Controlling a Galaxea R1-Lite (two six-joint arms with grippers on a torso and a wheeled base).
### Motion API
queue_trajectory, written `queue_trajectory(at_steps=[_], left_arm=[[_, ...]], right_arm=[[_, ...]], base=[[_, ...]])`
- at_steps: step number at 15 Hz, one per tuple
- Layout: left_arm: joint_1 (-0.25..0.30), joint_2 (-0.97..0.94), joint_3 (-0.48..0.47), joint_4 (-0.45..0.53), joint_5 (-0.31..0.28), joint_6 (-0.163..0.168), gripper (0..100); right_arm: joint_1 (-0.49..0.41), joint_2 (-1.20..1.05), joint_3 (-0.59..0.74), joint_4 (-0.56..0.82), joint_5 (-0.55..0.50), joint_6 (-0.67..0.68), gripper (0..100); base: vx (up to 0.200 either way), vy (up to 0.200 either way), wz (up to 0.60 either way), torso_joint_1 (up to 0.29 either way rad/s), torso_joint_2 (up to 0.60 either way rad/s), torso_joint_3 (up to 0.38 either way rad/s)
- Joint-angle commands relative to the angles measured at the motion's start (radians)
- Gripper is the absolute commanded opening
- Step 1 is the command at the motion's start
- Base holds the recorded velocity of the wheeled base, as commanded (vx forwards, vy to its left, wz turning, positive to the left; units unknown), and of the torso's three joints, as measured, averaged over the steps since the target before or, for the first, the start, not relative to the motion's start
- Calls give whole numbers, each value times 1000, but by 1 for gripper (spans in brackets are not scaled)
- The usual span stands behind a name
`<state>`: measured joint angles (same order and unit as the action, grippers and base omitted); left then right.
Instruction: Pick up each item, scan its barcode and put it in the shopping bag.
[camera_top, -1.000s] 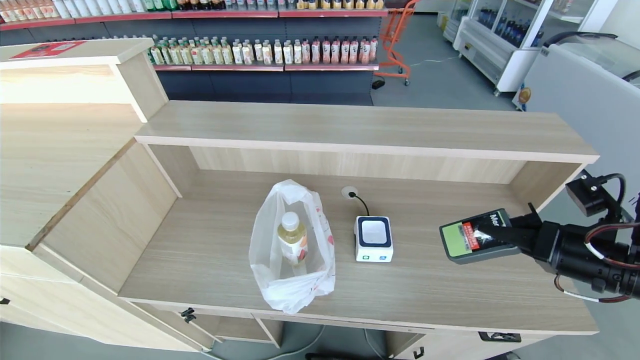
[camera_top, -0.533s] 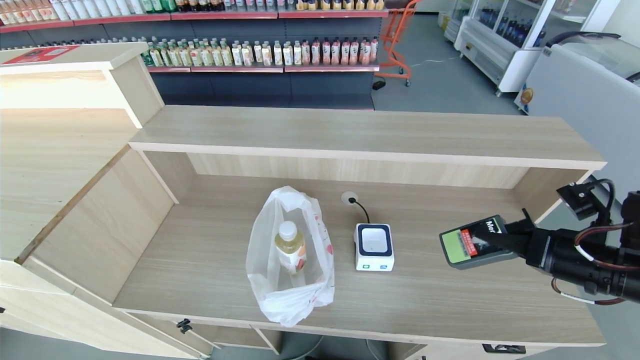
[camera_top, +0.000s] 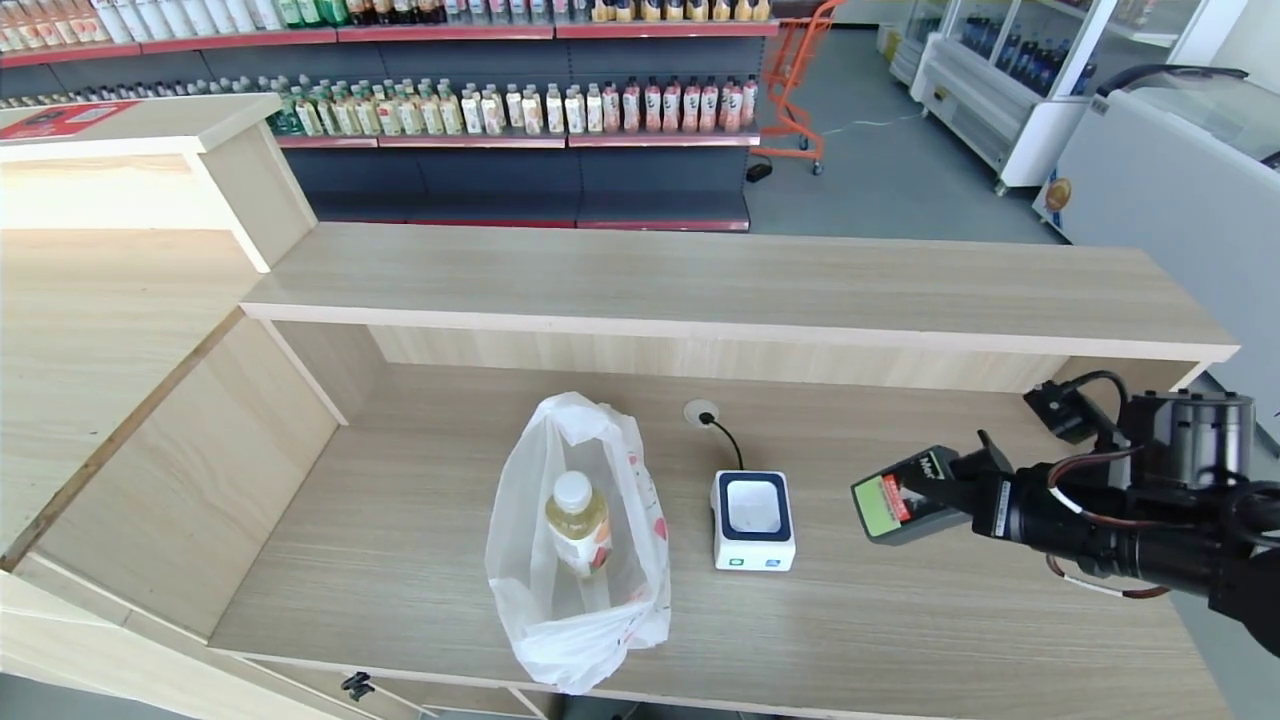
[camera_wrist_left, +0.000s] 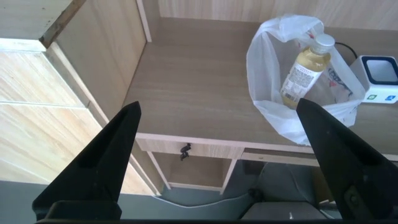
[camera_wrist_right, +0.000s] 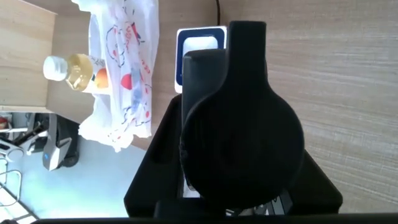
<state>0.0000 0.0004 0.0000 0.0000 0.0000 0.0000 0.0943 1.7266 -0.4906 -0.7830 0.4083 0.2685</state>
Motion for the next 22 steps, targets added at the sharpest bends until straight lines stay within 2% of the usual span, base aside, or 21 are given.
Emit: queue_trajectory(at_steps=[1,6,10,14,17,22], left_arm=[[0,0,0,0,0,0,100],[0,0,0,0,0,0,100],[0,0,0,0,0,0,100],[0,0,0,0,0,0,100],[0,0,0,0,0,0,100],[0,0,0,0,0,0,100]], right_arm=[[79,108,-34,-24,-22,-2,0],[125,288,-117,-128,-25,0,0],[170,383,-229,-130,-31,0,0],[197,447,-269,-131,-95,-3,0],[213,456,-270,-133,-95,-2,0],[237,507,-353,-150,-95,-2,0]], base=[[0,0,0,0,0,0],[0,0,0,0,0,0],[0,0,0,0,0,0],[0,0,0,0,0,0],[0,0,0,0,0,0],[0,0,0,0,0,0]])
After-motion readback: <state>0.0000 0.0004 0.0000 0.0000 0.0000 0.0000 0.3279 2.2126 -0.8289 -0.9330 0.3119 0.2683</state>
